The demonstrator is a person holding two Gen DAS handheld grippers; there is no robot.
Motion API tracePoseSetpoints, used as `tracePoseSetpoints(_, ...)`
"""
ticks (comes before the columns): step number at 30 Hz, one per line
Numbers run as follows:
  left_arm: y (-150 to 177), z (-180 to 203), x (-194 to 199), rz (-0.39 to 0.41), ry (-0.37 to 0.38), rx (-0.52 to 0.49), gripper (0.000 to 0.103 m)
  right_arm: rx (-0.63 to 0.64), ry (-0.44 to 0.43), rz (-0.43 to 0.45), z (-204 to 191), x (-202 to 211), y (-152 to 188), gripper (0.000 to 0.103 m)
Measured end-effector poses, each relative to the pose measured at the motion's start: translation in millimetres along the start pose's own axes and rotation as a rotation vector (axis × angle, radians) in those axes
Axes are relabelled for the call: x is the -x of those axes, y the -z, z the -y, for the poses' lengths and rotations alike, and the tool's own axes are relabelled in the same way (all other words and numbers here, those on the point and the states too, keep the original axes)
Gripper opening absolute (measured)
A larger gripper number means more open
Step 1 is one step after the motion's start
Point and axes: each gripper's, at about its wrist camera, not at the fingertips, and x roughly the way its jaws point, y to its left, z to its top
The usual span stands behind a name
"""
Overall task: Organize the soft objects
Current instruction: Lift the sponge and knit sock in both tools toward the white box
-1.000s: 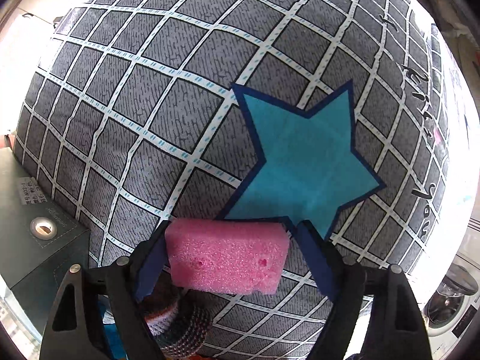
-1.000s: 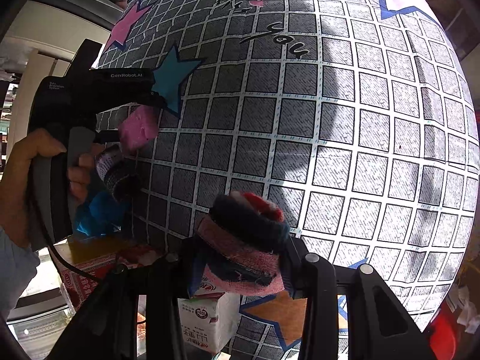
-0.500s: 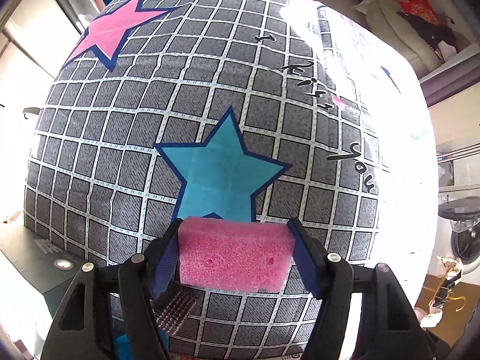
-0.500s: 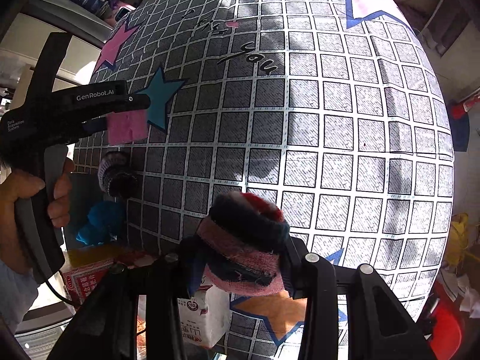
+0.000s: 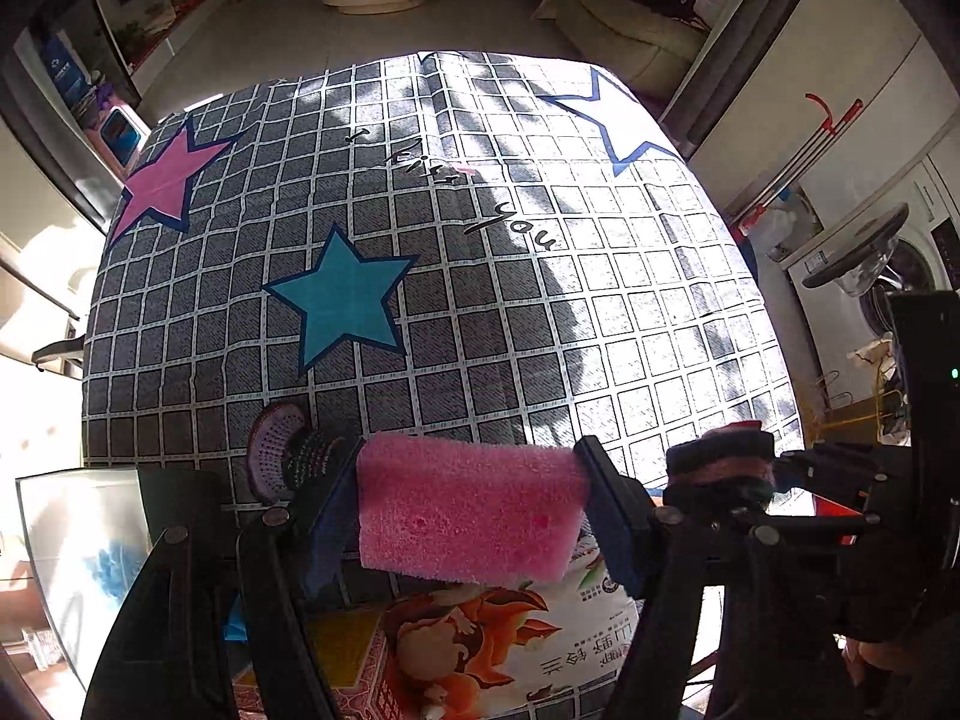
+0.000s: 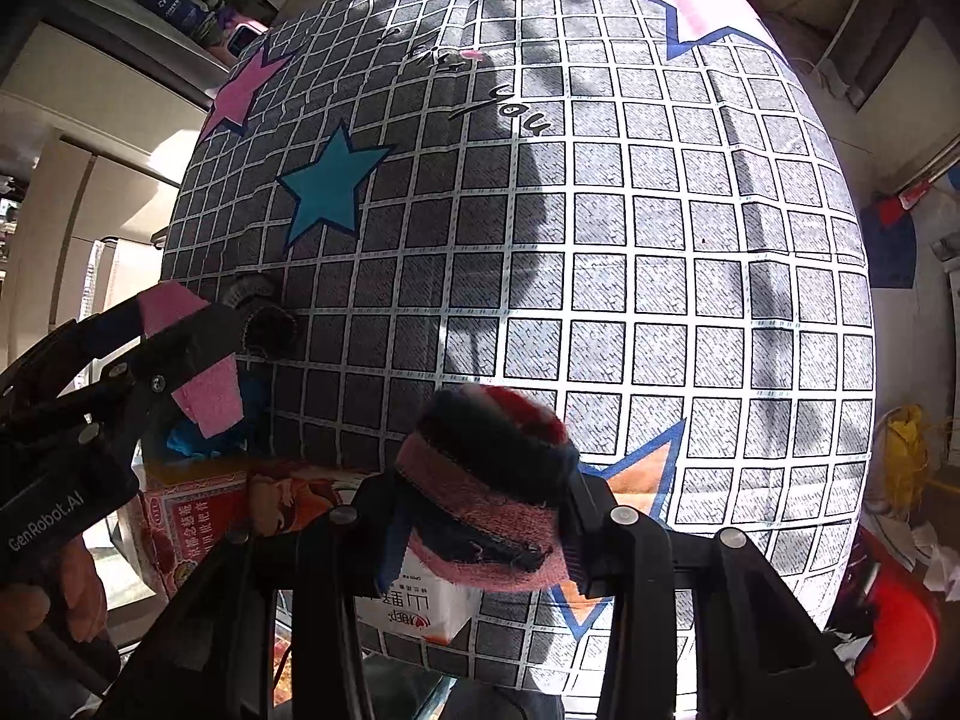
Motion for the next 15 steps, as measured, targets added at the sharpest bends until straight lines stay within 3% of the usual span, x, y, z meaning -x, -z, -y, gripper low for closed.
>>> tracePoseSetpoints(5, 28.7, -1.1, 39.6, 0.056, 0.014, -0.022, 0.072, 0.014, 0.000, 0.014, -21.6, 8.9, 18.0, 0.043)
tracePoseSetpoints(15, 72.1, -30.6, 94.3, 0.158, -0.046, 0.006, 0.072, 0.117, -0.023, 0.048, -90.8, 19.6, 38.2, 0.043)
